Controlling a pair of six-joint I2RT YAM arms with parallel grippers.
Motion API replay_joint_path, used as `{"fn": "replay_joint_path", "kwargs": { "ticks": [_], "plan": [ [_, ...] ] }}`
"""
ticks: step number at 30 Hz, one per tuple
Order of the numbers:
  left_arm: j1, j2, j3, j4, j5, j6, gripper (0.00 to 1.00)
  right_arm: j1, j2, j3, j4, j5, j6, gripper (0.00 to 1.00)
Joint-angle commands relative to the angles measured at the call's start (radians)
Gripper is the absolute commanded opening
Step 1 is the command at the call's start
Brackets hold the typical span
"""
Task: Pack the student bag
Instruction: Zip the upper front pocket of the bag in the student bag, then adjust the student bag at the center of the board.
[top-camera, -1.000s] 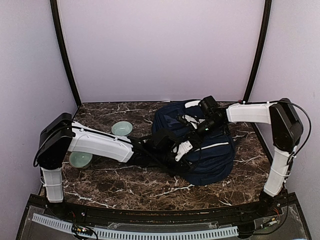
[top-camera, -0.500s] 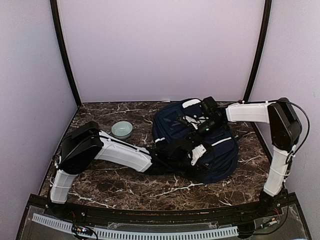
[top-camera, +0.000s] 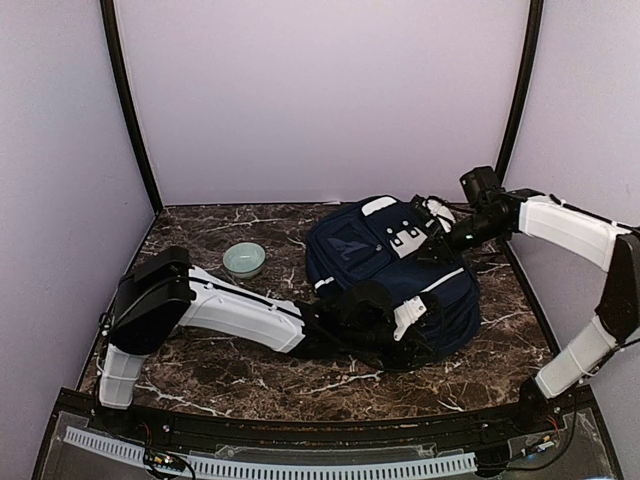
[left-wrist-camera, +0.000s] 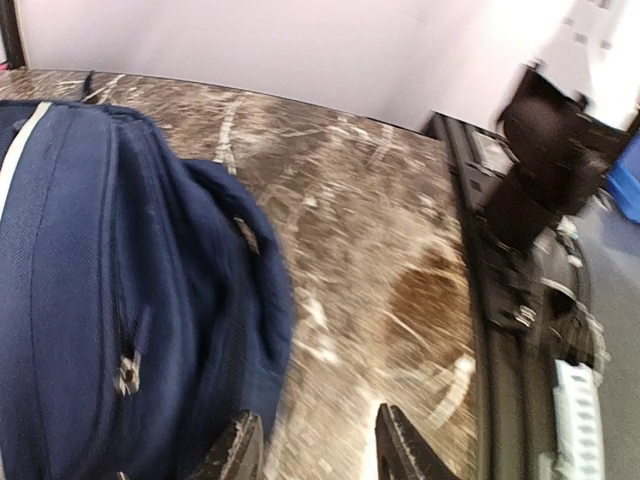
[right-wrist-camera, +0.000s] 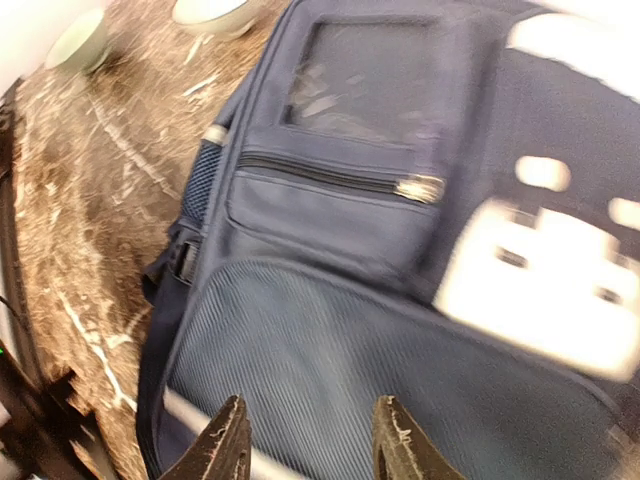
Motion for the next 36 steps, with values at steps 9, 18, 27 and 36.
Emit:
{"fn": "replay_joint_path", "kwargs": {
  "ticks": [9, 18, 27, 36],
  "plan": [
    [0.016, -0.332, -0.229, -0.267, -0.201, 0.132, 0.42, -0.124, -0.249, -0.275, -0.021, 0.360, -0.080, 0.45],
    [0.038, -0.313, -0.288, -0.230, -0.290, 0.143, 0.41, -0.142, -0.024, -0.202, 0.101, 0.459, -0.006, 0.45],
    [0.038, -0.266, -0.283, -0.144, -0.310, 0.148, 0.41, -0.141, 0.034, -0.095, 0.091, 0.429, 0.005, 0.42],
    [0.038, -0.258, -0.270, -0.133, -0.315, 0.190, 0.41, -0.131, -0.266, -0.329, -0.062, 0.156, -0.275, 0.44]
  ]
}}
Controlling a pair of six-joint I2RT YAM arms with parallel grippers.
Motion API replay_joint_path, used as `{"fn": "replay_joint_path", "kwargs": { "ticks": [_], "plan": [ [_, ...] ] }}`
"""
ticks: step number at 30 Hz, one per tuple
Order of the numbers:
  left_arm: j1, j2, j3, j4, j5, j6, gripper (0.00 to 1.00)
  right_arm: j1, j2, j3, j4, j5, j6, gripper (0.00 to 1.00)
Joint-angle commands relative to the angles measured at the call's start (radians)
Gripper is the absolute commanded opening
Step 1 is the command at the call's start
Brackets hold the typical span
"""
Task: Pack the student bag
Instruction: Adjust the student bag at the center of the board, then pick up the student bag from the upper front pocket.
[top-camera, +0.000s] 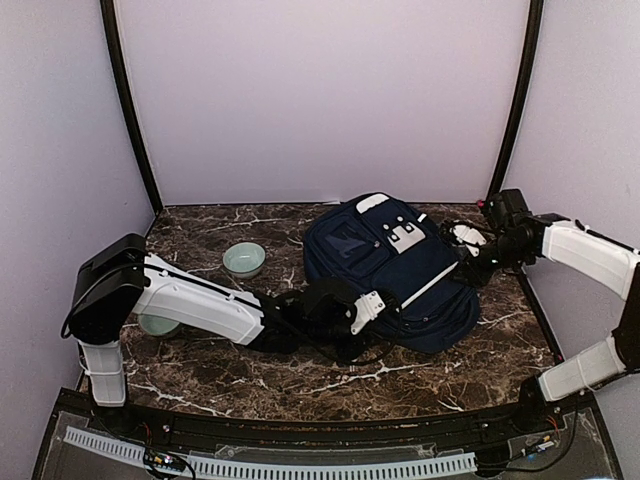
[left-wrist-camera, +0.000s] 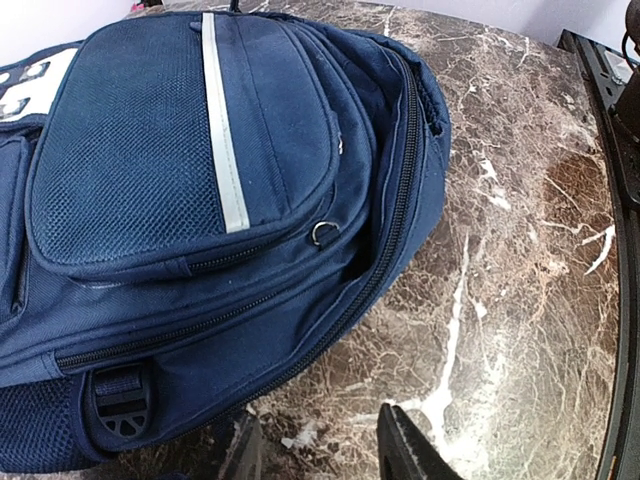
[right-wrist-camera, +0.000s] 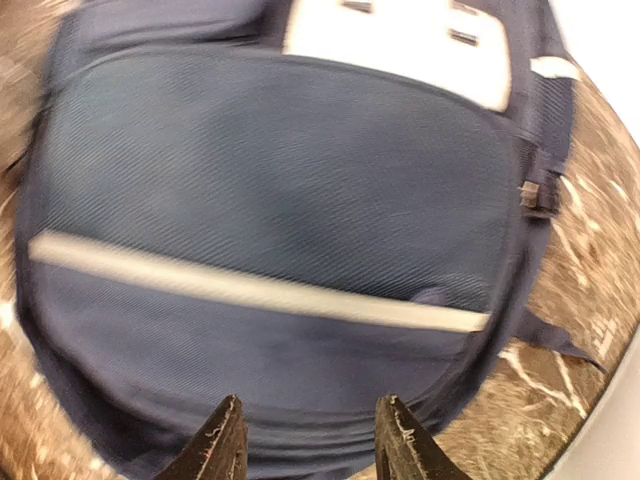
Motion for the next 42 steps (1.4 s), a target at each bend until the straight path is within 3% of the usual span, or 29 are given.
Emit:
{"fn": "replay_joint_path", "kwargs": {
  "ticks": [1, 13, 24, 28, 33, 38, 42],
  "plan": [
    [-0.002, -0.004, 0.010, 0.026, -0.018, 0.030, 0.41, 0.020, -0.051, -0.111, -0.099, -0.171, -0.179, 0.43],
    [-0.002, -0.003, 0.008, 0.030, -0.021, 0.004, 0.41, 0.180, 0.043, -0.139, -0.012, -0.092, -0.202, 0.37],
    [-0.002, -0.005, -0.015, 0.057, -0.024, 0.002, 0.41, 0.245, 0.075, -0.187, 0.092, -0.060, -0.214, 0.43],
    [-0.002, 0.002, -0.014, 0.066, -0.037, 0.014, 0.41, 0.258, 0.120, -0.187, 0.122, -0.052, -0.206, 0.35],
    [-0.002, 0.011, 0.000, 0.077, -0.059, 0.062, 0.42, 0.261, 0.071, -0.172, 0.090, -0.038, -0.186, 0.11],
    [-0.003, 0.047, 0.021, 0.163, -0.120, 0.178, 0.51, 0.261, -0.021, -0.134, -0.006, -0.026, -0.144, 0.04],
    [-0.014, 0.078, 0.057, 0.219, -0.133, 0.293, 0.52, 0.261, -0.071, -0.123, -0.059, -0.016, -0.125, 0.03]
  ]
}}
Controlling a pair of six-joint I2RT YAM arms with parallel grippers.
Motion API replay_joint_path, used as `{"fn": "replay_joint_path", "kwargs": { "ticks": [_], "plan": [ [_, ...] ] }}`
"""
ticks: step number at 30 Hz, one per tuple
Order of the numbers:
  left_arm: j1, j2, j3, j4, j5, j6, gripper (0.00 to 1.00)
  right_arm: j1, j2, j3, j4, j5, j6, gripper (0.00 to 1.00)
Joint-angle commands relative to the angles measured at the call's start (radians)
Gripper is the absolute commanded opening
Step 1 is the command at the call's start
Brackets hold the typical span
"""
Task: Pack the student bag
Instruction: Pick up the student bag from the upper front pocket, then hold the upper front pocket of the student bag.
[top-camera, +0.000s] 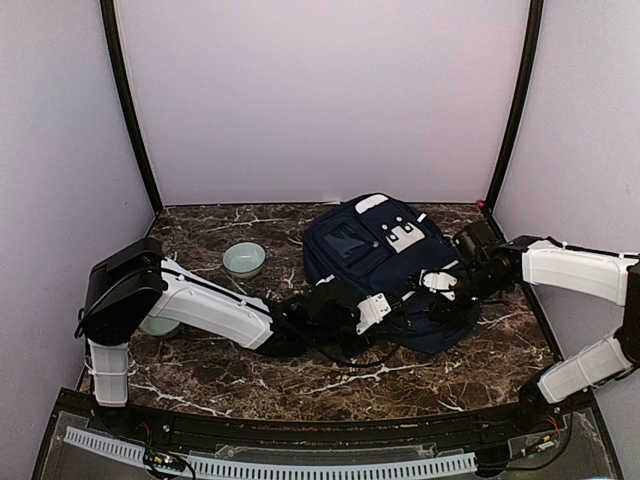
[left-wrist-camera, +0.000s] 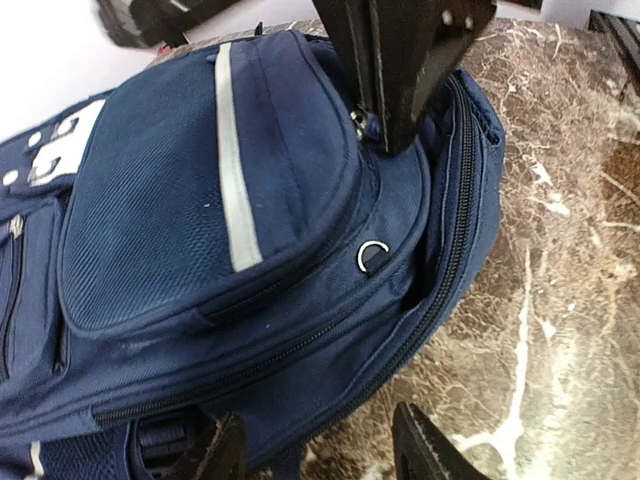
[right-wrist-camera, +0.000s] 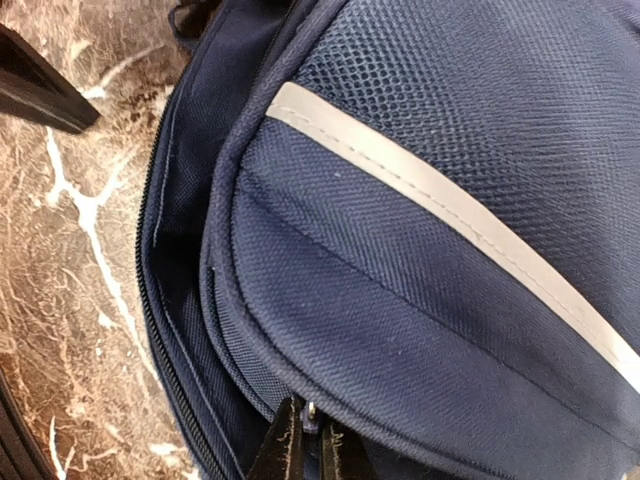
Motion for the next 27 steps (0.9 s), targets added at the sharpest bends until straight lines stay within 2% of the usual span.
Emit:
{"fn": "replay_joint_path", "kwargs": {
  "ticks": [1, 9, 16, 20, 23, 27],
  "plan": [
    [-0.017, 0.029, 0.061, 0.105, -0.034, 0.169, 0.52, 0.006, -0.062, 0.039, -0.043, 0.019, 0.040, 0.03],
    [-0.046, 0.128, 0.156, 0.222, -0.064, 0.356, 0.51, 0.006, -0.077, 0.058, -0.106, 0.039, 0.048, 0.03],
    [-0.047, 0.162, 0.199, 0.248, -0.049, 0.430, 0.49, 0.006, -0.079, 0.079, -0.130, 0.013, 0.057, 0.03],
    [-0.047, 0.223, 0.243, 0.249, -0.111, 0.491, 0.47, 0.006, -0.080, 0.083, -0.134, 0.000, 0.062, 0.03],
    [-0.044, 0.266, 0.255, 0.314, -0.195, 0.569, 0.46, 0.006, -0.083, 0.068, -0.122, -0.001, 0.062, 0.03],
    [-0.035, 0.302, 0.300, 0.323, -0.217, 0.589, 0.40, 0.006, -0.075, 0.071, -0.126, -0.017, 0.070, 0.03]
  ]
}}
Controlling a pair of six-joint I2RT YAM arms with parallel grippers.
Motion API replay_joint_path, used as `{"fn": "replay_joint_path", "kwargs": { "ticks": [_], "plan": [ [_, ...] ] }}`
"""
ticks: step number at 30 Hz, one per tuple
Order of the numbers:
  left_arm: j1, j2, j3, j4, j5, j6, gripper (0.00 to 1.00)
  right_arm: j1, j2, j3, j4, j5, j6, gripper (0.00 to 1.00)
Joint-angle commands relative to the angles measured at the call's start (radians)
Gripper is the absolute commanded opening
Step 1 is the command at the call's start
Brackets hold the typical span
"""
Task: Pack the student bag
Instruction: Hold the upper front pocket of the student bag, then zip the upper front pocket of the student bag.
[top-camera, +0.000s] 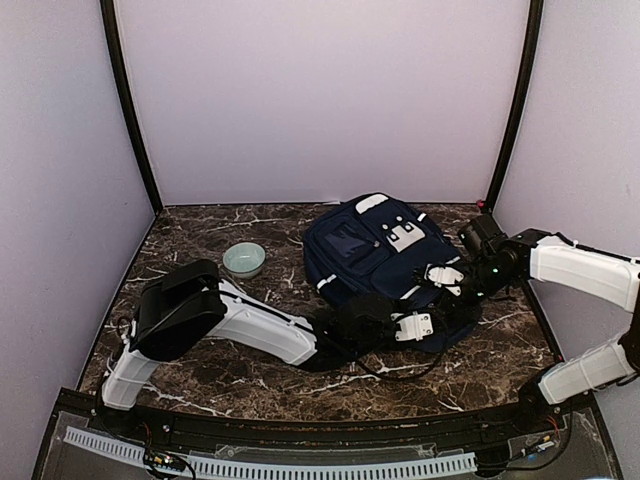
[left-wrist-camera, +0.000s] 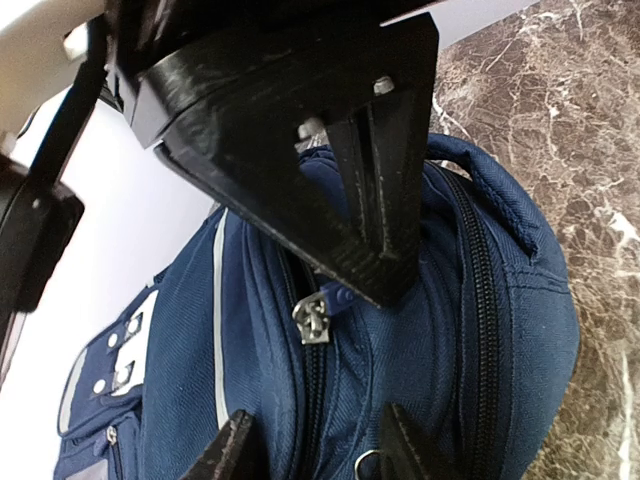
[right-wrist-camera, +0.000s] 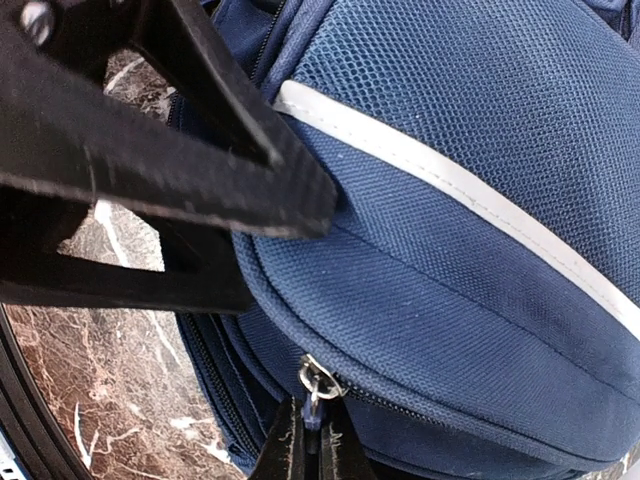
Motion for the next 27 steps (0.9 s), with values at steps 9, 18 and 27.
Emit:
{"fn": "replay_joint_path", "kwargs": {
  "ticks": [9, 18, 27],
  "plan": [
    [0.011, 0.067, 0.090, 0.077, -0.163, 0.134, 0.02, -0.012, 0.010, 0.011, 0.001, -0.018, 0.028, 0.03],
    [-0.003, -0.021, -0.039, 0.104, -0.166, 0.099, 0.00, -0.200, 0.084, 0.054, -0.030, 0.010, -0.006, 0.01],
    [-0.043, -0.143, -0.203, 0.090, -0.132, 0.044, 0.00, -0.314, 0.200, 0.132, -0.002, 0.042, -0.030, 0.01]
  ]
}}
